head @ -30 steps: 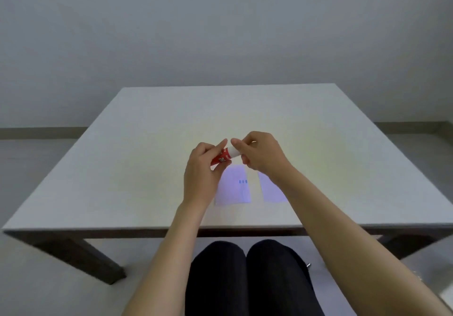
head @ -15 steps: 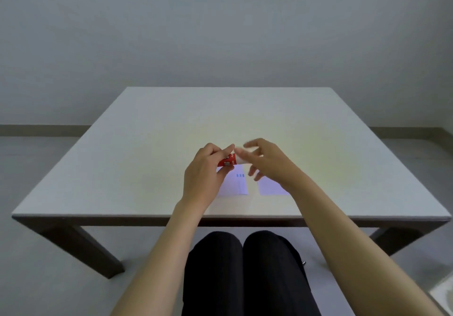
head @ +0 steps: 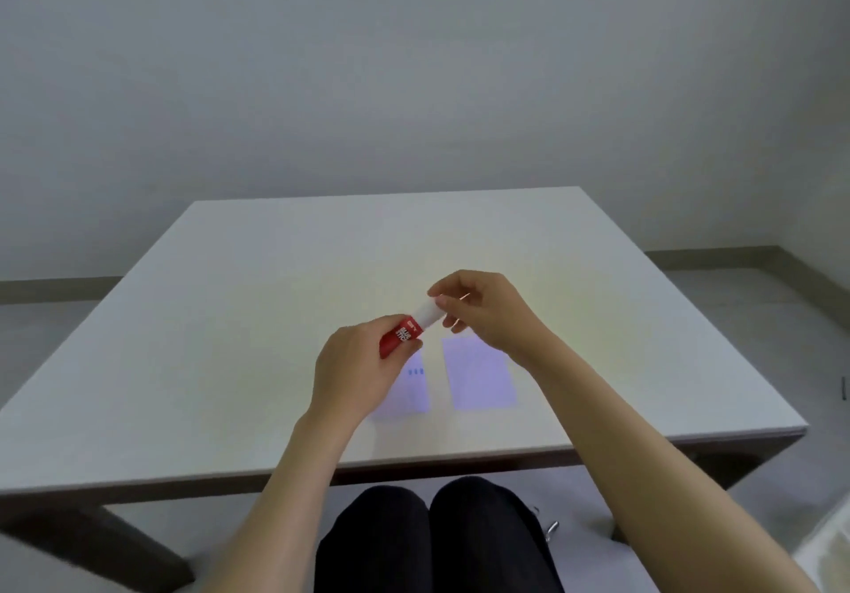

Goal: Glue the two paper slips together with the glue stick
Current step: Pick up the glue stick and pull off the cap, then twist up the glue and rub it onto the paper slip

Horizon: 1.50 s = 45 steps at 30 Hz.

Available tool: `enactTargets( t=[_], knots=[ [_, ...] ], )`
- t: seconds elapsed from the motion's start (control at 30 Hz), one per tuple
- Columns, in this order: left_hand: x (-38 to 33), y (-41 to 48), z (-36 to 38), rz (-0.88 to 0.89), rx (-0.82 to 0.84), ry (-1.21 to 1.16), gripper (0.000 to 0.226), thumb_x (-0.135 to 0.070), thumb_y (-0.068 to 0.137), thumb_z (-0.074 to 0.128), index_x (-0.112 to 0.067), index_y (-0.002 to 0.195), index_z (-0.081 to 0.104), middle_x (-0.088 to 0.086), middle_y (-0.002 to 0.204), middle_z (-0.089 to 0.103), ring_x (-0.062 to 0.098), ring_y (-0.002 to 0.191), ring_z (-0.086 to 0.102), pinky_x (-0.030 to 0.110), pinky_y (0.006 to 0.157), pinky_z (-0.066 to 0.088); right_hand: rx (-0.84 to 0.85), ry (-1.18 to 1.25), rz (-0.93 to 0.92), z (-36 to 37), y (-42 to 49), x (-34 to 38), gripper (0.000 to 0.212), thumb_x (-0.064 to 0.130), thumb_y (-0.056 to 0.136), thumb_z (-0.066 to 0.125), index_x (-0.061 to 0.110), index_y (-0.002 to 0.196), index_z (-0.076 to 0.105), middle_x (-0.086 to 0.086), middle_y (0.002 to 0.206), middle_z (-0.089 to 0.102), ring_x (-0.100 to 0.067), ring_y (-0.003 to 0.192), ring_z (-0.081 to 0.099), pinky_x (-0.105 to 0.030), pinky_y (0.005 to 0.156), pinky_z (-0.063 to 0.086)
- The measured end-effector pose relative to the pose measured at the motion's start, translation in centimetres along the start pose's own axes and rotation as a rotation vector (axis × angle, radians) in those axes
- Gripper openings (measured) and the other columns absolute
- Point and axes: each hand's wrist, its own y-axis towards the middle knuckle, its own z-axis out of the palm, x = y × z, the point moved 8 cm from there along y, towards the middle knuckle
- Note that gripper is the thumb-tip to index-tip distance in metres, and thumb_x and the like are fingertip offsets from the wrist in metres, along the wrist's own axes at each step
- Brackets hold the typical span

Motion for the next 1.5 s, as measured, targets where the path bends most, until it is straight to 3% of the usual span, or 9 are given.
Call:
enactTargets(
  t=[0.1,0.23,0.33,0.47,0.6,0.77,1.03,1.27,1.5],
  knots=[
    [1.1,-0.2,0.4,-0.086,0.036,-0.129,0.014,-0.038,0.083,0.06,-0.026,0.081,0.067,-0.004,0.059,0.064,0.019,0.06,0.058,0.034,0.056,0.043,-0.167,0.05,0.102,-4.3,1.1,-1.6,0.016,0.005,0.087,0.057,0.003,0.101,0.065,-0.006,0.071,0.063,-0.022,0.06,0.063,-0.035,0.069,0.057],
    [0.2,-0.3,0.4,-0.068,0.03,-0.132,0.007,-0.034,0.081,0.065,-0.034,0.088,0.067,-0.012,0.057,0.057,0.01,0.057,0.053,0.025,0.053,0.036,0.151,0.09,0.198,-0.4,0.4,-1.5,0.042,0.048,0.086,0.057,0.008,0.099,0.064,-0.007,0.07,0.064,-0.023,0.052,0.062,-0.028,0.049,0.053],
    [-1.0,0.0,0.8,-0.035,0.074,-0.088,0.014,-0.037,0.081,0.063,-0.035,0.095,0.068,-0.011,0.062,0.061,0.016,0.062,0.058,0.026,0.054,0.041,0.266,-0.084,0.09,2.0,0.0,-0.3,0.028,0.038,0.085,0.061,0.011,0.075,0.062,-0.002,0.059,0.065,-0.015,0.043,0.059,-0.018,0.043,0.046],
    [0.1,0.0,0.2,-0.112,0.07,-0.208,0.015,-0.035,0.085,0.06,-0.031,0.098,0.067,-0.006,0.073,0.071,0.017,0.072,0.067,0.031,0.068,0.049,0.019,0.018,0.026,-2.8,2.2,-1.0,0.011,0.007,0.085,0.062,0.017,0.088,0.067,-0.011,0.081,0.064,-0.016,0.053,0.064,-0.025,0.056,0.055],
    [1.4,-0.7,0.0,-0.293,0.029,-0.683,0.011,-0.025,0.09,0.058,-0.026,0.1,0.059,-0.004,0.097,0.073,0.007,0.078,0.073,0.018,0.067,0.052,-0.235,-0.347,0.211,-7.4,3.3,-6.8,0.031,0.011,0.085,0.064,0.003,0.113,0.056,-0.019,0.1,0.06,-0.035,0.075,0.065,-0.038,0.067,0.052],
    [2.0,-1.2,0.5,-0.406,-0.003,-0.881,0.013,-0.015,0.088,0.061,-0.02,0.099,0.06,0.004,0.106,0.065,0.026,0.11,0.06,0.045,0.099,0.047,-0.179,-0.658,0.229,-6.6,2.9,-10.0,0.03,0.03,0.084,0.065,0.007,0.097,0.051,-0.013,0.098,0.061,-0.028,0.078,0.051,-0.032,0.063,0.038],
    [2.0,-1.7,0.4,-0.473,-0.144,-1.151,0.019,-0.011,0.083,0.068,-0.014,0.101,0.069,0.002,0.098,0.075,0.012,0.09,0.072,0.022,0.08,0.058,-0.233,-0.696,0.102,-5.7,1.5,-7.6,0.055,0.034,0.082,0.068,0.013,0.129,0.047,-0.013,0.124,0.051,-0.033,0.1,0.059,-0.037,0.076,0.047],
    [1.8,-2.6,1.8,-0.634,-0.441,-1.447,0.005,-0.014,0.082,0.07,-0.009,0.084,0.07,0.003,0.086,0.073,0.017,0.086,0.071,0.027,0.079,0.057,0.017,0.315,-0.002,3.3,-3.1,-0.7,0.007,0.012,0.084,0.067,0.013,0.091,0.065,0.006,0.073,0.067,-0.012,0.058,0.064,-0.02,0.059,0.051],
    [1.0,-3.6,1.4,-0.621,-0.537,-1.604,0.008,-0.015,0.085,0.066,-0.009,0.081,0.07,-0.003,0.073,0.075,0.014,0.076,0.073,0.022,0.068,0.058,-0.003,0.466,-0.083,4.3,-4.1,1.0,0.014,0.005,0.086,0.063,0.004,0.1,0.063,-0.004,0.068,0.064,-0.017,0.055,0.059,-0.026,0.055,0.051]
  ],
)
